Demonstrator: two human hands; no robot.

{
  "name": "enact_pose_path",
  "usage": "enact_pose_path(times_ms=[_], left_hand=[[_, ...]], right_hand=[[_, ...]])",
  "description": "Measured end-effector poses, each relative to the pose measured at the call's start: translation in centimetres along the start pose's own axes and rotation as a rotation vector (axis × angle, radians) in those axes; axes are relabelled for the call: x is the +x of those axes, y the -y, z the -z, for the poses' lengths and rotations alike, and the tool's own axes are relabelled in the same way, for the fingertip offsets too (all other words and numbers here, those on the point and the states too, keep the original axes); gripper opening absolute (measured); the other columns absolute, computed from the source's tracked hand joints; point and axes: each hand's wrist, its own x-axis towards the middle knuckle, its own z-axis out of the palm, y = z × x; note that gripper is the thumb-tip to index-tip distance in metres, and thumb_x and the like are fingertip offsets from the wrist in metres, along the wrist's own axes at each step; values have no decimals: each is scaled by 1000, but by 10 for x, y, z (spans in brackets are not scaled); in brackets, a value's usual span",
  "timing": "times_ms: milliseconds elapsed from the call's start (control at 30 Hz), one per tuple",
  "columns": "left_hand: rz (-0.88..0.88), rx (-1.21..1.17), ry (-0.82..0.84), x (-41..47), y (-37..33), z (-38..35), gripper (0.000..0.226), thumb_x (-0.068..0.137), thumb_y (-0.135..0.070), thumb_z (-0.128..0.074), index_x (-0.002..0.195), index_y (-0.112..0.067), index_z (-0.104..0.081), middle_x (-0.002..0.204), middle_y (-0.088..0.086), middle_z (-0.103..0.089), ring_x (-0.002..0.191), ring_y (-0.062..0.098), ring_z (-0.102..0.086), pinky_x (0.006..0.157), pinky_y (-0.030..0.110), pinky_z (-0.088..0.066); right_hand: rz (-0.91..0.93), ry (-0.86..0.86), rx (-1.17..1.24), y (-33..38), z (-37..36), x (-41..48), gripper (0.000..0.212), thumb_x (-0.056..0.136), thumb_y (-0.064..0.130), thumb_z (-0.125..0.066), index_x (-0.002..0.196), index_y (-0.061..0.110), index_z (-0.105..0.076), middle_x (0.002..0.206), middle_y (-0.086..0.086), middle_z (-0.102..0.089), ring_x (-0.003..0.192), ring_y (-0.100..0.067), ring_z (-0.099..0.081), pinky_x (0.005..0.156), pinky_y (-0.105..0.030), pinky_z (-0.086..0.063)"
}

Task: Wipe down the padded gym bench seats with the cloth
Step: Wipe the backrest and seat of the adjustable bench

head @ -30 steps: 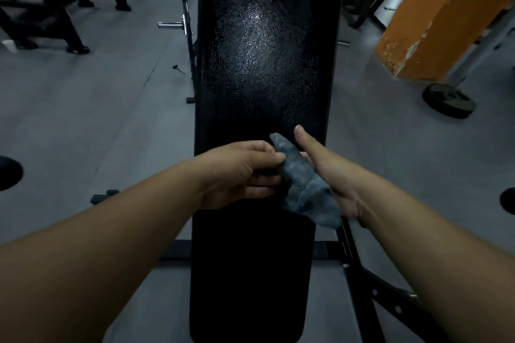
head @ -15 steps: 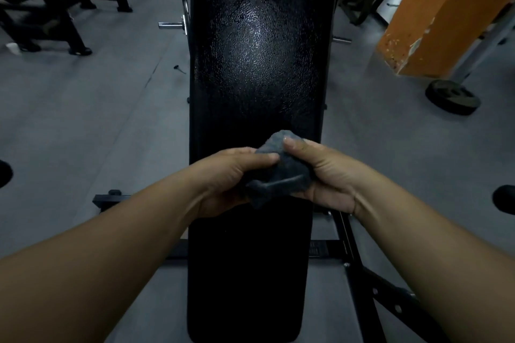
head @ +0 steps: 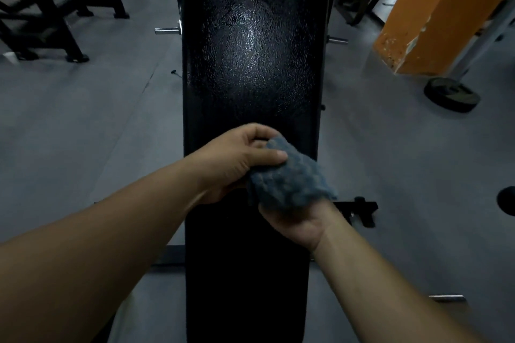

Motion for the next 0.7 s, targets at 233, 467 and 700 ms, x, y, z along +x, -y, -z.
enact_pose_path(times_ms=[233,467,700], left_hand=[[-188,610,-355,18,9,16,36,85,-28,-77,115,-27,-59,109,-6,-60,90,9,-61,77,27,-53],[-459,1059,-528,21,18,58,33,86,-13,-64,119,-17,-60,119,-1,-52,112,21,-52,100,36,-44],[-649,1329,-493,18,29,74,43,82,-17,-57,125,-14,-58,143,7,-45,128,31,-43,105,46,-41]], right_hand=[[325,-93,6,52,9,14,33,97,31,-44,87,8,-66,91,-16,-69,70,-31,-67,60,-41,-59],[1105,-542,-1624,50,14,58,52,92,15,-53,144,17,-45,146,-15,-43,136,-26,-39,114,-33,-28],[1077,-785,-1778,21,12,91,71,103,54,-23,159,10,-17,167,-11,-9,154,-28,-3,122,-54,-13]])
